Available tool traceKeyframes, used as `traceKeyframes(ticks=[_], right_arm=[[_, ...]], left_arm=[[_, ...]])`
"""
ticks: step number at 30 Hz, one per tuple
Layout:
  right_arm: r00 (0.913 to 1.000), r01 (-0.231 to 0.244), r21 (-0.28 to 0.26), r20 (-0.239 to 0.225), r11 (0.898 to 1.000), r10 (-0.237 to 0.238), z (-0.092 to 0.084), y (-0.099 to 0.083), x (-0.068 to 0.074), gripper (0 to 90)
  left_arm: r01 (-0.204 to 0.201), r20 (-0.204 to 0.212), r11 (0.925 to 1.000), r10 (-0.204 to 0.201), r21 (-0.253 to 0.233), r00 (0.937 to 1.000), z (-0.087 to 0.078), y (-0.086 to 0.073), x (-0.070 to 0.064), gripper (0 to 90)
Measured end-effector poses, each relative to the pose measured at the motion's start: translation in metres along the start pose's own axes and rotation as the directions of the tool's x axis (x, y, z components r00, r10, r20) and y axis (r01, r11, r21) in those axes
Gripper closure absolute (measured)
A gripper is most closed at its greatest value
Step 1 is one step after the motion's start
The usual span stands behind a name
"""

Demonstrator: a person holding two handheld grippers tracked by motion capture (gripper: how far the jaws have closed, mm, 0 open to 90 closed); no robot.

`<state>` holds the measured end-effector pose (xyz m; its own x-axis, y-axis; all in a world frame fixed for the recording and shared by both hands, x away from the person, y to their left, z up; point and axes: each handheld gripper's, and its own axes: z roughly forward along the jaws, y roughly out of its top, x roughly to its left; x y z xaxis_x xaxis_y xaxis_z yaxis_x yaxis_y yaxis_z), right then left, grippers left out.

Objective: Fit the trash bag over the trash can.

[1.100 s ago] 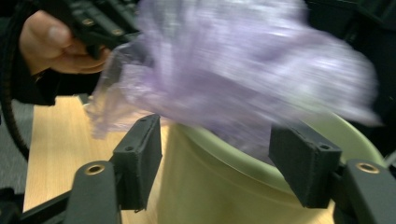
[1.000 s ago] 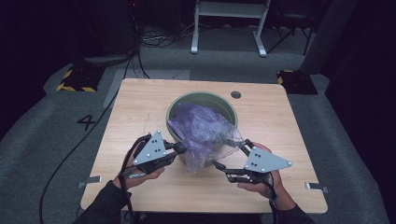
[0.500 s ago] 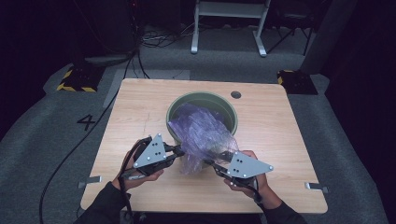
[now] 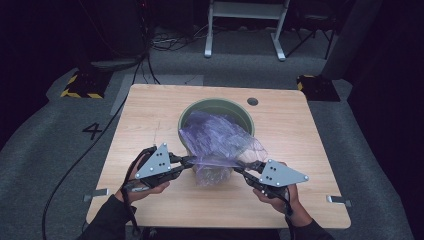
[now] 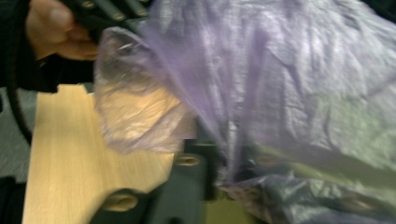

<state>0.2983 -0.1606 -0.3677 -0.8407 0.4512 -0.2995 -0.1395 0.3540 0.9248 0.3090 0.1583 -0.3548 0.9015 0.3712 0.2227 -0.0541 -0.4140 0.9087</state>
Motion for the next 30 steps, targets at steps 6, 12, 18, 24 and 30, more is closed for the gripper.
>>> traceKeyframes(ticks=[6,12,18,24,30], right_arm=[[0.9999,-0.003,-0.021,0.014,1.000,0.003,-0.004,-0.001,0.002,45.0],[0.9992,-0.022,-0.014,0.031,1.000,0.023,-0.019,-0.009,0.001,36.6],[0.9968,-0.079,-0.002,0.003,0.997,0.079,-0.017,-0.018,0.006,41.2],[0.9954,-0.091,0.041,-0.026,0.995,0.092,-0.003,-0.030,0.016,43.4],[0.9932,-0.110,0.025,-0.035,0.994,0.111,0.014,-0.033,0.020,54.1]], left_arm=[[0.025,-0.046,0.9996,-0.026,-0.011,0.9986,-0.002,0.000,0.002,88.2],[0.047,-0.048,0.9989,-0.047,0.006,0.9978,0.000,-0.006,0.002,88.2],[0.064,-0.031,0.9980,-0.063,0.007,0.9975,0.007,-0.012,0.000,88.3],[0.077,-0.016,0.9970,-0.077,-0.006,0.9969,0.007,-0.012,0.000,88.3],[0.084,-0.001,0.9963,-0.084,-0.015,0.9964,0.007,-0.012,0.000,88.2]])
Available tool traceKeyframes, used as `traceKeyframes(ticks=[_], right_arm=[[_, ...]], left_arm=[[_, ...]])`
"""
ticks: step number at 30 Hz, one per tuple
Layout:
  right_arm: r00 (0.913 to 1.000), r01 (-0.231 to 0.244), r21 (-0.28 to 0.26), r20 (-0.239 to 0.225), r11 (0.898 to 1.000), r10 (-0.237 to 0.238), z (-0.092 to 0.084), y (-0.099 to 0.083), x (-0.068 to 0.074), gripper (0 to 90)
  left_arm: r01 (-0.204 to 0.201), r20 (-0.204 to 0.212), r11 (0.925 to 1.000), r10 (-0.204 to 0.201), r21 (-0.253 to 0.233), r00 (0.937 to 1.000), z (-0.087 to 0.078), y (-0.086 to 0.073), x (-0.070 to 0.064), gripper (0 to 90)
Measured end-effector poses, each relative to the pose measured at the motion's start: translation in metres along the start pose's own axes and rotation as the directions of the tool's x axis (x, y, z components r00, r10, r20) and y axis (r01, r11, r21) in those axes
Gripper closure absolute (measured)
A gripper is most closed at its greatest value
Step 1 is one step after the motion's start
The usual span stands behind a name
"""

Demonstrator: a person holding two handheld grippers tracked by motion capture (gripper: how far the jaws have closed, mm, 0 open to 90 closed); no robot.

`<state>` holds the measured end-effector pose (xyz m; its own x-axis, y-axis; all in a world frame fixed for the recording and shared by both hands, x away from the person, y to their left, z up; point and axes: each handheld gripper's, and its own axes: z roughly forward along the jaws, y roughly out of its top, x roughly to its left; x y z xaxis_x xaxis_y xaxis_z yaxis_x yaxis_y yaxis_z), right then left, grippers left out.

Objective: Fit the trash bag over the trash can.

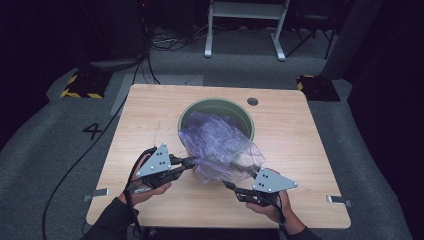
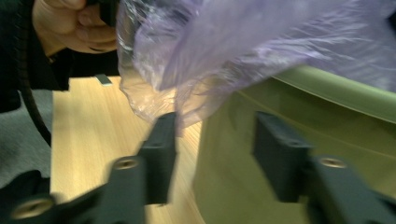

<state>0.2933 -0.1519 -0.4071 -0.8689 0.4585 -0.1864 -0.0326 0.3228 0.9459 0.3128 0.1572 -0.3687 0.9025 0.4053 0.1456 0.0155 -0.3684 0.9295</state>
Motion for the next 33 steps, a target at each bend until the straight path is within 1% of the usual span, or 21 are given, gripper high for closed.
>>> traceKeyframes(ticks=[1,2,3,6,8,10,13,15,16,17,18,20,22,23,24,26,28,29,30,31,33], right_arm=[[0.9999,-0.006,-0.004,-0.010,1.000,0.006,0.002,0.000,0.000,55.6],[0.9998,-0.008,-0.001,-0.017,1.000,0.008,0.003,-0.001,0.001,61.2],[0.9998,0.004,-0.002,-0.019,1.000,-0.004,0.005,-0.001,0.001,68.9],[0.9993,0.021,0.001,-0.031,1.000,-0.021,0.004,-0.002,0.003,82.9],[0.9993,0.027,0.005,-0.027,1.000,-0.027,0.002,-0.002,0.002,89.4],[0.9996,0.027,0.010,-0.014,1.000,-0.027,-0.002,-0.003,0.000,90.0],[1.0000,0.002,0.008,-0.002,1.000,-0.002,-0.009,-0.006,-0.006,90.0],[0.9999,-0.013,0.004,-0.010,1.000,0.013,-0.011,-0.007,-0.008,89.9],[0.9993,-0.021,-0.007,-0.030,1.000,0.021,-0.011,-0.007,-0.009,79.6],[0.9994,-0.021,-0.024,-0.029,1.000,0.020,-0.011,-0.007,-0.008,68.1],[0.9991,-0.024,-0.034,-0.034,0.999,0.023,-0.010,-0.007,-0.007,66.7],[0.9976,-0.017,-0.042,-0.068,0.999,0.014,-0.008,-0.005,-0.004,55.1],[0.9993,-0.009,-0.027,-0.036,1.000,0.008,-0.003,-0.003,0.000,42.6],[0.9992,-0.016,-0.032,-0.036,0.999,0.015,0.000,-0.002,0.000,41.6],[0.9989,-0.027,-0.042,-0.040,0.999,0.025,0.001,-0.002,0.000,44.3],[1.0000,-0.003,-0.032,-0.007,0.999,0.002,0.005,-0.002,0.001,60.1],[0.9999,0.009,-0.026,-0.004,1.000,-0.009,0.008,-0.001,0.000,73.6],[0.9999,0.015,-0.024,0.005,1.000,-0.015,0.008,-0.001,0.000,77.6],[0.9999,0.015,-0.022,0.008,1.000,-0.015,0.008,0.000,-0.001,83.1],[0.9999,0.012,-0.026,0.007,1.000,-0.012,0.008,0.001,-0.001,86.2],[0.9995,0.021,-0.027,0.024,0.999,-0.020,0.008,0.002,-0.001,89.9]], left_arm=[[0.001,0.003,1.0000,-0.001,0.000,1.0000,0.000,0.000,0.000,88.3],[0.000,0.003,1.0000,0.000,-0.001,1.0000,0.000,0.000,0.000,88.2],[0.000,0.001,1.0000,0.000,0.000,1.0000,0.000,0.000,0.000,88.2],[0.000,-0.002,1.0000,0.000,-0.003,1.0000,0.000,-0.001,0.000,88.2],[0.002,-0.007,1.0000,-0.002,-0.005,1.0000,-0.002,-0.001,0.001,88.1],[0.005,-0.011,1.0000,-0.005,-0.006,0.9999,-0.003,-0.001,0.003,88.0],[0.012,-0.016,0.9999,-0.013,-0.004,0.9998,-0.005,-0.003,0.004,87.6],[0.022,-0.015,0.9997,-0.022,-0.005,0.9996,-0.004,-0.005,0.005,87.5],[0.024,-0.014,0.9997,-0.024,-0.003,0.9996,-0.003,-0.005,0.004,87.5],[0.024,-0.016,0.9997,-0.024,-0.001,0.9996,-0.002,-0.006,0.004,87.5],[0.020,-0.013,0.9998,-0.020,0.003,0.9997,-0.001,-0.006,0.003,87.4],[0.014,-0.011,0.9999,-0.014,0.009,0.9998,0.000,-0.006,0.002,87.2],[0.011,-0.013,0.9999,-0.011,0.012,0.9998,0.001,-0.006,0.000,86.1],[0.007,-0.019,0.9998,-0.007,0.016,0.9998,0.001,-0.006,0.000,85.1],[0.005,-0.020,0.9998,-0.004,0.018,0.9998,0.001,-0.005,-0.001,83.6],[0.003,-0.016,0.9999,-0.002,0.011,0.9999,0.000,-0.005,-0.003,77.3],[0.010,-0.025,0.9999,-0.010,0.013,0.9996,-0.001,-0.004,-0.003,61.9],[0.019,-0.020,0.9998,-0.019,0.010,0.9996,-0.002,-0.004,-0.004,57.6],[0.029,-0.021,0.9995,-0.029,0.008,0.9994,-0.003,-0.004,-0.005,49.7],[0.028,-0.028,0.9995,-0.027,0.017,0.9992,-0.004,-0.003,-0.007,41.6],[0.034,-0.058,0.9988,-0.031,0.037,0.9978,-0.005,-0.002,-0.010,34.1]])
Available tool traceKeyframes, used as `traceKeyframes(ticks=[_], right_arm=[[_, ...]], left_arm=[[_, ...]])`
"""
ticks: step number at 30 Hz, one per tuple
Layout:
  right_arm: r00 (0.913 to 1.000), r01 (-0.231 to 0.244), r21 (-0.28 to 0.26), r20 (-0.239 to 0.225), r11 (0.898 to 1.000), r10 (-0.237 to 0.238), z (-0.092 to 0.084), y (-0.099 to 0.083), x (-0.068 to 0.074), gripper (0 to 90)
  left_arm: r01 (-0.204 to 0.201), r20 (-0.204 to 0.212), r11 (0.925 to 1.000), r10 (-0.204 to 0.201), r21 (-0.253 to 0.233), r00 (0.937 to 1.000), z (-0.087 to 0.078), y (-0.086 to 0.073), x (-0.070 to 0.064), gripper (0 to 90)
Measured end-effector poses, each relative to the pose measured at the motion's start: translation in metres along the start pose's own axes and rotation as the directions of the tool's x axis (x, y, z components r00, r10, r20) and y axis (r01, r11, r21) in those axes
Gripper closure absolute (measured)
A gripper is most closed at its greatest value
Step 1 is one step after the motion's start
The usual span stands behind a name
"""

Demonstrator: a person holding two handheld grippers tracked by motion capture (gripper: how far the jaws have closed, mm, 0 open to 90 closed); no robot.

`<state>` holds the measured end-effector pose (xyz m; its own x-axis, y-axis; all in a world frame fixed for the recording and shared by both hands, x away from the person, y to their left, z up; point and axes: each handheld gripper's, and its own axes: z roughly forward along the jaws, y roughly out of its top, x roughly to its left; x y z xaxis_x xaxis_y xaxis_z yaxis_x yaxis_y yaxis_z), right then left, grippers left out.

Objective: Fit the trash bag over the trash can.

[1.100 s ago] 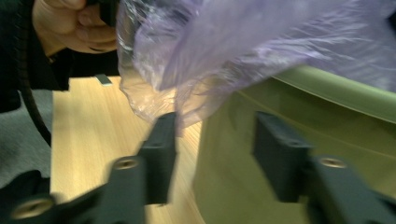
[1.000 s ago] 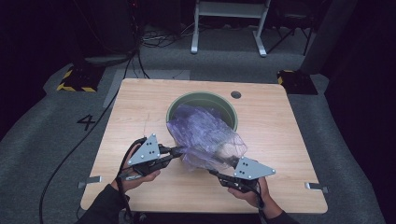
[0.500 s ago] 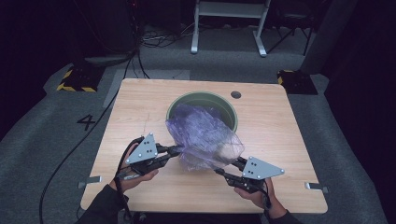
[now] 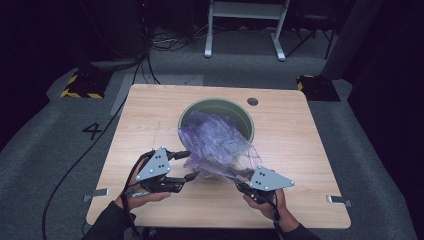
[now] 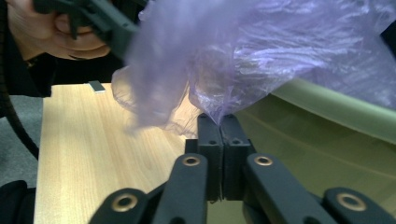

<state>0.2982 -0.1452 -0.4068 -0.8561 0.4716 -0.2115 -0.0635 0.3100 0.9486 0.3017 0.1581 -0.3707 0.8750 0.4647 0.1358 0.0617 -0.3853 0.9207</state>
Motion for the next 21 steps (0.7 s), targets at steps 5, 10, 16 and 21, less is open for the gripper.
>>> traceKeyframes(ticks=[5,10,16,21], right_arm=[[1.0000,-0.005,0.008,0.003,1.000,0.005,-0.001,0.002,-0.001,90.0],[0.9997,-0.011,0.004,0.023,1.000,0.011,-0.003,0.006,-0.001,90.0],[0.9994,0.009,0.018,0.034,1.000,-0.010,-0.001,0.011,0.004,90.0],[0.9987,0.021,0.026,0.045,0.999,-0.022,-0.001,0.012,0.005,90.0]], left_arm=[[0.001,-0.004,0.9996,-0.001,-0.028,1.0000,-0.007,-0.002,-0.006,16.8],[-0.079,-0.018,0.9961,0.078,-0.040,0.9968,-0.010,0.003,-0.026,16.7],[-0.151,-0.093,0.9880,0.154,0.031,0.9837,0.011,0.012,-0.046,28.1],[-0.149,-0.116,0.9886,0.150,0.017,0.9818,0.014,0.016,-0.039,68.9]])
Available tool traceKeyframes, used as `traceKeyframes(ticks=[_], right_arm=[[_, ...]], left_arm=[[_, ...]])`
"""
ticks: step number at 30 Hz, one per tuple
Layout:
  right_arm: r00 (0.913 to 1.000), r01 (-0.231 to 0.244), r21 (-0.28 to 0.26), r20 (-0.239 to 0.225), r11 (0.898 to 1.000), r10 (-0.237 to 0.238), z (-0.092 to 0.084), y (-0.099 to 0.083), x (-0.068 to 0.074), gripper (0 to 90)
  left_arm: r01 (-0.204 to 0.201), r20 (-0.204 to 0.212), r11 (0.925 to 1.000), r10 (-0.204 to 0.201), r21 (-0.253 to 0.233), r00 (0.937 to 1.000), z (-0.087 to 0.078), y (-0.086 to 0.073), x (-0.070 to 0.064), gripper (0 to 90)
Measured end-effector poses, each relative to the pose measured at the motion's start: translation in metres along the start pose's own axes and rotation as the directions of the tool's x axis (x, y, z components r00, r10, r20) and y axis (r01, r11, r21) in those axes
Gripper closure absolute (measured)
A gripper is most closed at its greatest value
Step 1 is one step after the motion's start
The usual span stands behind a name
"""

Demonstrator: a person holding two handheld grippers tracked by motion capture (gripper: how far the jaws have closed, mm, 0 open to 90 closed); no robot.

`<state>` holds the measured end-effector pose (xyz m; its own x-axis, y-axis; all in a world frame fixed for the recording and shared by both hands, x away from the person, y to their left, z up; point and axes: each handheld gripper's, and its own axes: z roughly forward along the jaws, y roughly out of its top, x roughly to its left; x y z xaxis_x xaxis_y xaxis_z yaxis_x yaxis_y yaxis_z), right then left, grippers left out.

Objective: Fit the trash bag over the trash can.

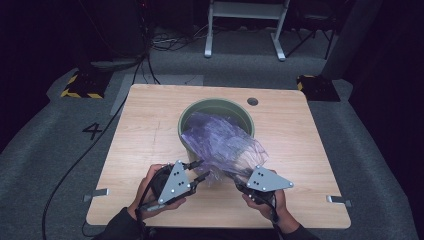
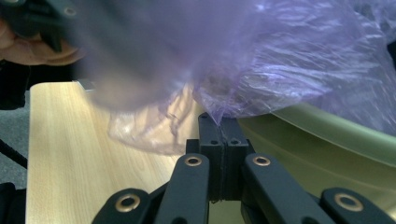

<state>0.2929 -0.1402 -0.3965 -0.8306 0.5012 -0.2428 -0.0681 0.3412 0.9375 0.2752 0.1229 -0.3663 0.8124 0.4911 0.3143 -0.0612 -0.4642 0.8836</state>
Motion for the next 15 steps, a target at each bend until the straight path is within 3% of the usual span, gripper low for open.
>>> traceKeyframes(ticks=[3,6,8,11,13,15], right_arm=[[0.9996,-0.029,0.004,-0.003,1.000,0.029,-0.003,-0.002,-0.004,90.0],[0.9994,-0.032,0.004,0.010,0.999,0.032,-0.006,-0.004,-0.008,90.0],[0.9988,-0.045,0.011,0.020,0.999,0.044,-0.007,-0.006,-0.010,90.0],[0.9986,-0.047,0.015,0.024,0.999,0.046,-0.007,-0.005,-0.010,90.0],[0.9987,-0.044,0.013,0.024,0.999,0.044,-0.007,-0.004,-0.009,90.0],[0.9989,-0.039,0.018,0.025,0.999,0.039,-0.007,-0.004,-0.009,90.0]], left_arm=[[0.019,-0.005,0.9998,-0.019,-0.005,0.9998,-0.002,-0.003,0.010,84.2],[0.055,0.013,0.9984,-0.055,-0.014,0.9984,-0.004,-0.005,0.017,82.9],[0.061,0.040,0.9975,-0.059,-0.035,0.9974,-0.006,-0.003,0.015,66.0],[0.047,0.033,0.9973,-0.045,-0.056,0.9984,-0.010,0.002,0.007,35.3],[0.051,0.032,0.9954,-0.048,-0.082,0.9983,-0.013,0.004,0.004,24.8],[0.054,0.058,0.9939,-0.049,-0.096,0.9971,-0.016,0.006,0.001,18.4]])
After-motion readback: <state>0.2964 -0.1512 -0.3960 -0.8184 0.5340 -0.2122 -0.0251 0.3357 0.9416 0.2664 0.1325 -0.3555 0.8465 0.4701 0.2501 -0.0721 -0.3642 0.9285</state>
